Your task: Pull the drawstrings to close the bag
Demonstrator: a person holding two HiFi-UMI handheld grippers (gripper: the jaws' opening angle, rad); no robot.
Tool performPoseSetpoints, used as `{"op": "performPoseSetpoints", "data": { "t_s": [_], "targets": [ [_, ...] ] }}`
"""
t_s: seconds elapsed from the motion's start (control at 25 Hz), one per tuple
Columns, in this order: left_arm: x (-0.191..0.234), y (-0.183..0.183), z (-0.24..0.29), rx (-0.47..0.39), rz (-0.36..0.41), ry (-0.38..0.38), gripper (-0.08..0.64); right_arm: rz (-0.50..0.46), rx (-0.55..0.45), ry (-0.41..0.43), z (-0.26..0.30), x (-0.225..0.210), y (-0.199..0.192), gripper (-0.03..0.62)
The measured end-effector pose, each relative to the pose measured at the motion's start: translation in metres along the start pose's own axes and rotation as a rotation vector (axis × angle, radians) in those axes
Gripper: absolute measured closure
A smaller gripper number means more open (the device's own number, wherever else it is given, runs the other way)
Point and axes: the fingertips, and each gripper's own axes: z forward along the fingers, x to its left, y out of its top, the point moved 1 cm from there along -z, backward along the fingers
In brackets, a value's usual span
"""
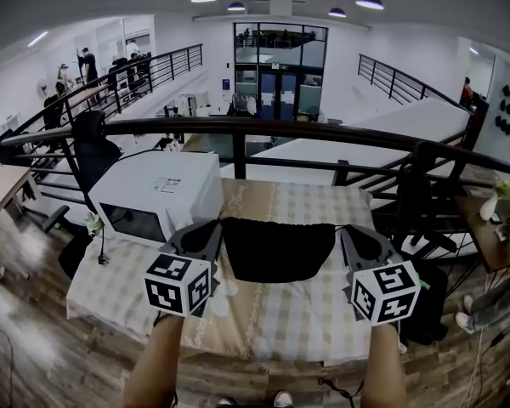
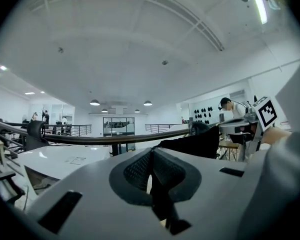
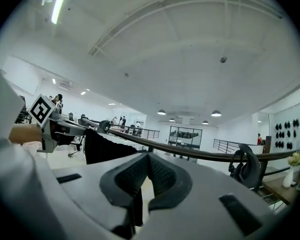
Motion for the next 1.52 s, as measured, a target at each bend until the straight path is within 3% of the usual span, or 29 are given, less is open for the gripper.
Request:
{"op": "performPoseSetpoints", "data": {
  "t_s": [0.68,1.52],
  "targets": [
    [0.029,-0.008,-0.01,-0.014,-0.03,0.138,0.534,0.007,0.002,-0.129,-0.004,-0.02,-0.014,0.572],
    [0.048,-0.012,-0.016,-0.003,-0.023,0.198,0.534,0.054,0.015,-0.243,-0.014,-0.048,-0.025,0.573]
  ]
}}
